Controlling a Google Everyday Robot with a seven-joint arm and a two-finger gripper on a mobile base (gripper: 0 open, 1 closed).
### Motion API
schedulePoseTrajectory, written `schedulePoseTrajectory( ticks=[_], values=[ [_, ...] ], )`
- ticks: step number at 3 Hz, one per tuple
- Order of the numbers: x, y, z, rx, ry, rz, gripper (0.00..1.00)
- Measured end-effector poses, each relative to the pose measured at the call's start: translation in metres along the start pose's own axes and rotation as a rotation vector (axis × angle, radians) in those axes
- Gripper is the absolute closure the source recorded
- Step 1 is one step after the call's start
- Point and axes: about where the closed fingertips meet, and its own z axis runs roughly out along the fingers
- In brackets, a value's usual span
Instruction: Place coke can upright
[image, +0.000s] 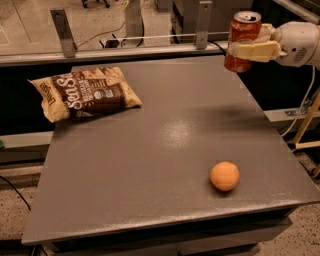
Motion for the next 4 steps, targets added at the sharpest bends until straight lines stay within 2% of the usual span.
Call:
schedulePoseTrajectory(
  ticks=[1,2,3,4],
  values=[
    [0.040,0.013,0.027,0.001,0.028,-0.030,1.00],
    [0.041,0.012,0.025,0.006,0.029,-0.024,1.00],
    [0.070,0.017,0.024,0.017,0.046,0.035,1.00],
    [0.099,0.020,0.010,0.062,0.047,0.086,0.82]
  ],
)
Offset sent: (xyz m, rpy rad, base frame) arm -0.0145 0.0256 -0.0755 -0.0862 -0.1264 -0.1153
